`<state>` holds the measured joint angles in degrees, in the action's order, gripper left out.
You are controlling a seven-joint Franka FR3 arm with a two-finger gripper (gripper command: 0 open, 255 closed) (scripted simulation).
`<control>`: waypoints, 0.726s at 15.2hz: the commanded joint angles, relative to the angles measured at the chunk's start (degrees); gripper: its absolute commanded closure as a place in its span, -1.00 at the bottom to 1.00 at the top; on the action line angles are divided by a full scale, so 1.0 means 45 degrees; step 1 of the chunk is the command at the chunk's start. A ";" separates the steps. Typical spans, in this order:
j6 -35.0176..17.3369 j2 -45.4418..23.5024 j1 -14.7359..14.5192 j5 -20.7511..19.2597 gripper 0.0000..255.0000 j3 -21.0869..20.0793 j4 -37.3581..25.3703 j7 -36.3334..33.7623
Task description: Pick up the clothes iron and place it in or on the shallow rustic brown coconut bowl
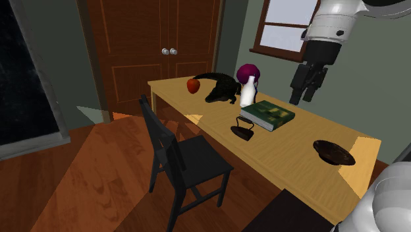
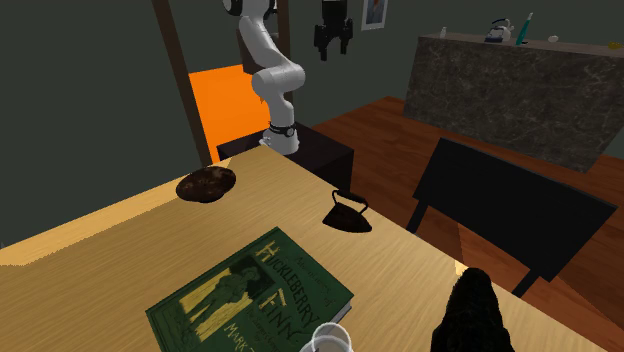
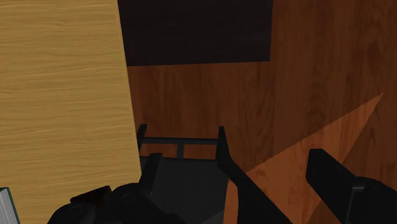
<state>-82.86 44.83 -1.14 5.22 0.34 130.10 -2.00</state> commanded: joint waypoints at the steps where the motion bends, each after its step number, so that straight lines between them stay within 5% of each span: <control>1: 0.0000 0.0000 0.0000 0.0000 -1.00 0.0000 0.0000 0.0000; 11: -0.3548 -0.2472 0.0371 -0.1030 -1.00 0.1625 0.0973 0.2362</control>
<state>-97.15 34.86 0.28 1.09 6.72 134.09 7.29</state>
